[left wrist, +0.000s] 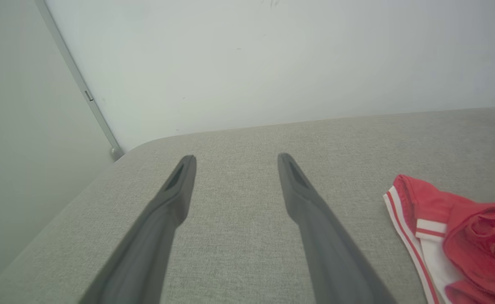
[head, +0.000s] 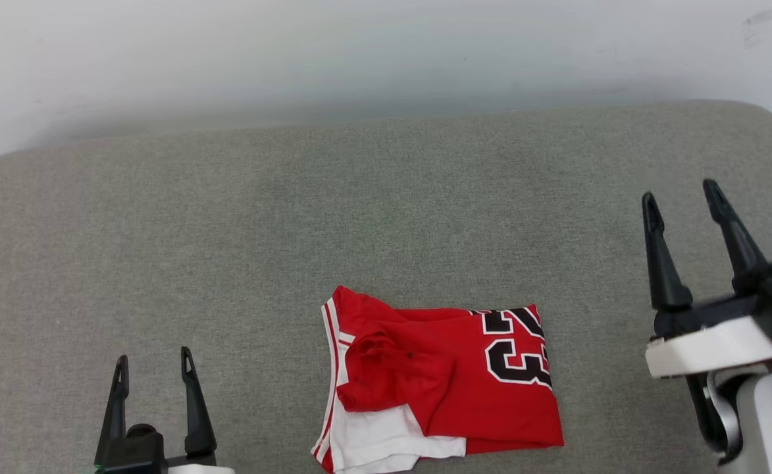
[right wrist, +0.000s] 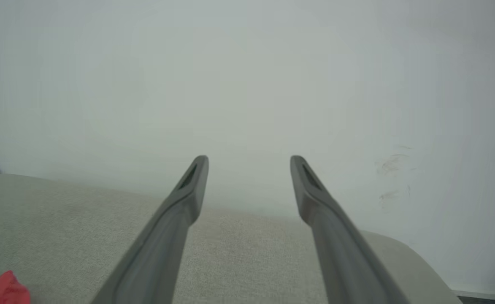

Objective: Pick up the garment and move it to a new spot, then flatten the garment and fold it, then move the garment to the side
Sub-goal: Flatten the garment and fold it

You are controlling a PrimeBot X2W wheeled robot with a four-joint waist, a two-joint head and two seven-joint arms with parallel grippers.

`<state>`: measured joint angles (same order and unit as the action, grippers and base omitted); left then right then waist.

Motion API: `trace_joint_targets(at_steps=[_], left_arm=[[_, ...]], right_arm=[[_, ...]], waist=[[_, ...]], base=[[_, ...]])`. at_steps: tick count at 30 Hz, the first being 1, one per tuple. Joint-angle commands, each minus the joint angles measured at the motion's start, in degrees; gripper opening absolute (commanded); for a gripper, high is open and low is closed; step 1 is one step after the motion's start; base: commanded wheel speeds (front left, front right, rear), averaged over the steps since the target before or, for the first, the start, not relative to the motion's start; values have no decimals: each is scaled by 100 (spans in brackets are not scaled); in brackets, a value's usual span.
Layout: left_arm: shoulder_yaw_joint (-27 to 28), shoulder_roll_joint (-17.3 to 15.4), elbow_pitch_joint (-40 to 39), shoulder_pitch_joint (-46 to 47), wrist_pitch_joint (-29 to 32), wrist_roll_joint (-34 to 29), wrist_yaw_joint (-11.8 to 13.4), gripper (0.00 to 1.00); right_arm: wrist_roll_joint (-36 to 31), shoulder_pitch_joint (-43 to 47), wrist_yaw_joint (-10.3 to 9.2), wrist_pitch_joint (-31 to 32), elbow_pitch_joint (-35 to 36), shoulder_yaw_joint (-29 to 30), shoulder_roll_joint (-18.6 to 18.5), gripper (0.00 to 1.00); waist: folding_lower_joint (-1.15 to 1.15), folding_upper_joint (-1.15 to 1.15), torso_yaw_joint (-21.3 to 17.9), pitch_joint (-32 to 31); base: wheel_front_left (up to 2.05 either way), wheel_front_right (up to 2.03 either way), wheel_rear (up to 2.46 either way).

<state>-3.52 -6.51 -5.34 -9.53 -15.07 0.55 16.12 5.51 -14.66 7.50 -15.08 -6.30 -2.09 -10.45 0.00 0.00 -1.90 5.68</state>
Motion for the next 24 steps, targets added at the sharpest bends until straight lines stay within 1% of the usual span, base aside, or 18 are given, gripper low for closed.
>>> trace_joint_targets(at_steps=[1,6,9,13,15,24], left_arm=[[9,0,0,-91,-12,-34,-17,100],[12,-5,45,-189,-12,-32,-56,100],[-7,-5,71,-232,-12,-33,-91,100],[-48,-5,126,-348,-12,-42,-149,100],[-76,-20,150,-371,-12,-50,-188,100],[-158,-76,214,-557,-12,-34,-248,100]], right_arm=[[-45,122,-2,-6,103,51,54,100],[-58,1005,-3,-7,505,398,427,100],[22,1445,-2,-7,570,421,556,100],[64,1955,-2,-7,639,342,654,100],[104,2164,-3,-7,659,397,695,100],[255,2645,-2,-8,766,422,767,100]], waist=[[0,0,-7,-22],[0,0,11,-148],[0,0,48,-253],[0,0,130,-408],[0,0,173,-472],[0,0,247,-627]], base=[[0,0,0],[0,0,0],[0,0,0],[0,0,0],[0,0,0],[0,0,0]])
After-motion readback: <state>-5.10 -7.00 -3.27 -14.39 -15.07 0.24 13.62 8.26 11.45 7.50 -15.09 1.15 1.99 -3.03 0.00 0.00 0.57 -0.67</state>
